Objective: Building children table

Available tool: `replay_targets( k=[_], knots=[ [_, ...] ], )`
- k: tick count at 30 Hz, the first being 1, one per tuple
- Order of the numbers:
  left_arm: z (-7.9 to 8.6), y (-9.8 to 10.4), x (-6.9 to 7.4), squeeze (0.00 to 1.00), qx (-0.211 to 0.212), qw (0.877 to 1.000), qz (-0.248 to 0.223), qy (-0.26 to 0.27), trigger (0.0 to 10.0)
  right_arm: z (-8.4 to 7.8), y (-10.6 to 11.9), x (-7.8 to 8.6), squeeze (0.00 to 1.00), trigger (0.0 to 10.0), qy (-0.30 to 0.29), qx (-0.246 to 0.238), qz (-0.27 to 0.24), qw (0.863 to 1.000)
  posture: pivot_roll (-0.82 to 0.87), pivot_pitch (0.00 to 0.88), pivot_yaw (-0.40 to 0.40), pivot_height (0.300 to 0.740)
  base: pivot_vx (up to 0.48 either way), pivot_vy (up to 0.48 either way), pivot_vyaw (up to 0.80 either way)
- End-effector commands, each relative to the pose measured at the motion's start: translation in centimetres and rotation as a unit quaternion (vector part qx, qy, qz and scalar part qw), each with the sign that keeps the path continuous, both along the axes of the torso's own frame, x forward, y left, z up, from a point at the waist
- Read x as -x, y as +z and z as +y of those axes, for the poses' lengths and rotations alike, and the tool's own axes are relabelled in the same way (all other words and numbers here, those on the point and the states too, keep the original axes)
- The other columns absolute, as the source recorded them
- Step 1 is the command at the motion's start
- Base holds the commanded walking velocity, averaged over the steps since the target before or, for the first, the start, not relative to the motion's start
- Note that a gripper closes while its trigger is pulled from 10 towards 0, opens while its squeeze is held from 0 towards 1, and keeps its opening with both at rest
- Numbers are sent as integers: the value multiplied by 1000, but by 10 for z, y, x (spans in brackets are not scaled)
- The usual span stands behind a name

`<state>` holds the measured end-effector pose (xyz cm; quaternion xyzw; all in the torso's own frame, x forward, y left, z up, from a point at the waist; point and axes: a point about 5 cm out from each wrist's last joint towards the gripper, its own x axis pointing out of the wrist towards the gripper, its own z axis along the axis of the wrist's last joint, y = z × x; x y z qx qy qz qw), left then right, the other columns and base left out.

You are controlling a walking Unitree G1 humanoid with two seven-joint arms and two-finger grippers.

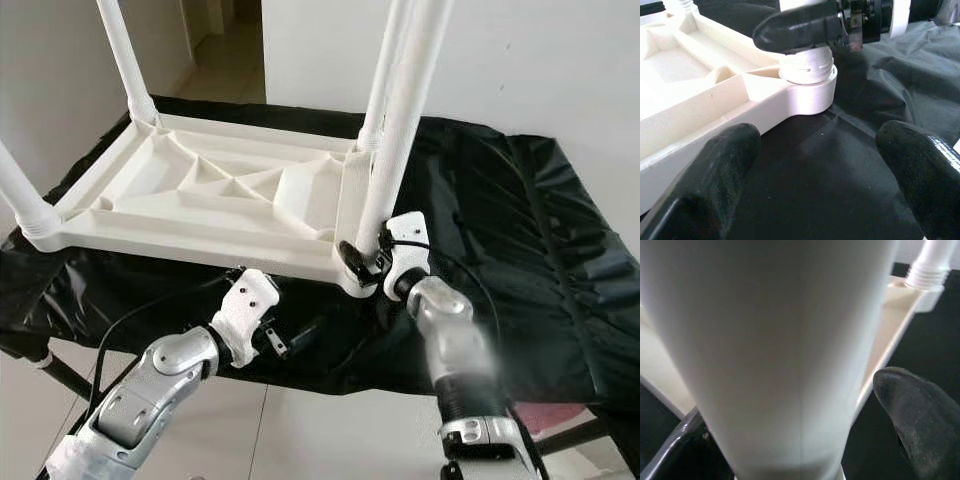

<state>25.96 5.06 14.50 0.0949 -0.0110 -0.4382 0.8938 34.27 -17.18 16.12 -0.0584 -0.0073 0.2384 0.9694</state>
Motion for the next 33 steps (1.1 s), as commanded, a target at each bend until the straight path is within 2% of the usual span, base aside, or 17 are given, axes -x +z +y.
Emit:
replay_targets(
  k=[1, 5, 6, 7, 8, 9, 21, 22, 28, 33],
  knots=[
    [-1, -1, 2, 0, -2, 1000, 2, 3, 10000, 8, 0, -3, 0, 10000, 37, 6, 2, 999, -14, 74, -26, 740, 0, 0, 0],
    [-1, 0, 1, 0, -1, 1000, 1, 5, 10000, 11, -6, -5, 0, 10000, 65, 17, 18, 998, -5, 74, -28, 740, 0, 0, 0],
    [0, 0, 1, 0, -2, 1000, 0, 6, 10000, 11, -9, -5, 0, 4431, 67, 18, 27, 997, -5, 74, -28, 740, 0, 0, 0],
    [1, 0, 1, 0, -3, 1000, 0, 7, 10000, 11, -11, -5, 0, 3725, 67, 19, 29, 997, -5, 74, -28, 740, 0, 0, 0],
    [2, 0, 1, 0, -4, 1000, 0, 8, 10000, 10, -13, -5, 0, 118, 70, 17, 33, 997, 4, 75, -27, 740, 0, 0, 0],
    [3, 0, 1, 0, -4, 1000, 0, 10, 10000, 9, -15, -4, 0, 0, 73, 14, 38, 996, 4, 76, -26, 740, 0, 0, 0],
    [4, -2, 3, 0, -8, 1000, 7, 6, 10000, 1, -24, 0, 0, 0, 71, 30, 35, 996, -3, 79, -7, 740, 0, 0, 0],
    [4, -2, 4, 0, -9, 1000, 8, 7, 10000, 0, -22, 1, 0, 10000, 63, 20, 34, 997, -3, 79, -7, 740, 0, 0, 0],
    [4, -3, 5, 0, -7, 1000, 12, 5, 10000, 3, -22, 5, 0, 10000, 47, 28, 24, 998, -5, 89, -5, 740, 0, 0, 0],
    [3, -5, 6, 0, -11, 1000, 15, 0, 10000, 8, -25, 7, 0, 10000, -14, -10, 36, 999, -12, 96, 2, 740, 0, 0, 0]
  ],
)
